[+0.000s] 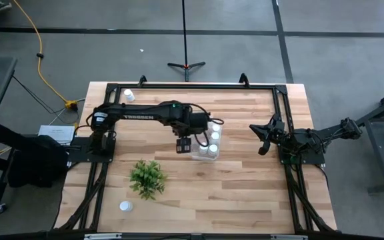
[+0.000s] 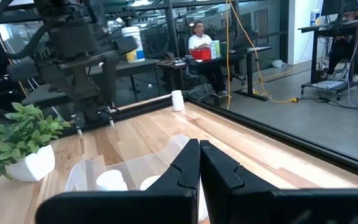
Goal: Pick and place pill bottles into a basket
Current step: Put the white medicine bottle into the transparent bin
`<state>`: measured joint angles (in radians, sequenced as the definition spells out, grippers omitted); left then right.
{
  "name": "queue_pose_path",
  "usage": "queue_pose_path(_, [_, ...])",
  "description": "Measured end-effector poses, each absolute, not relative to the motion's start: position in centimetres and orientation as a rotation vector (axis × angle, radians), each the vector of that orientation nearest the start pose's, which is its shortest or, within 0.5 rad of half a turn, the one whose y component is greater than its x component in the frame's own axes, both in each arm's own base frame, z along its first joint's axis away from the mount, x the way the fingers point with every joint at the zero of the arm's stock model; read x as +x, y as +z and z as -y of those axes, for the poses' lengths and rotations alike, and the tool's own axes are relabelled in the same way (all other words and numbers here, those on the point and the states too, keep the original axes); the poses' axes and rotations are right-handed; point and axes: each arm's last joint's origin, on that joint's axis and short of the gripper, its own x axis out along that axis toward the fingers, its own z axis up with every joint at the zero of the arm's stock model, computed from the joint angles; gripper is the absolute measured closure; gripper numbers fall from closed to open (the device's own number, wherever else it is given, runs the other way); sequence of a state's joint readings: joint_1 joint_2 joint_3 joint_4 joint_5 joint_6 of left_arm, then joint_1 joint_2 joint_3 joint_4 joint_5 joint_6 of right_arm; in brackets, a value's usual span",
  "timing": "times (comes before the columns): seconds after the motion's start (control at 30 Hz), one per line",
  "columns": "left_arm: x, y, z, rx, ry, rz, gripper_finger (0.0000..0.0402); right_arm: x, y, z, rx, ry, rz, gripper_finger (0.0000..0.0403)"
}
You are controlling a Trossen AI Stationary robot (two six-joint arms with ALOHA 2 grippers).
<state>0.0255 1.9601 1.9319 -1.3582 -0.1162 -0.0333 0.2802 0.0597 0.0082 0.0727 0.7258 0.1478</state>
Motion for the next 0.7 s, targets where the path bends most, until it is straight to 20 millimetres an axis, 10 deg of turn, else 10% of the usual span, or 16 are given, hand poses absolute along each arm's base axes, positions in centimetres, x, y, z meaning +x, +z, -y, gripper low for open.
queue_pose_path(0.33, [34.6, 33.3, 0.3, -0.174, 0.03, -1.514, 0.0142, 9.5, 16.8, -0.7, 0.154, -0.445, 0.049, 0.0401])
queue_pose_path(0.7, [29.6, 38.2, 7.2, -0.322, -0.111, -1.421, 0.0142, 9.6, 16.7, -0.8, 0.146, -0.445, 0.035, 0.0402])
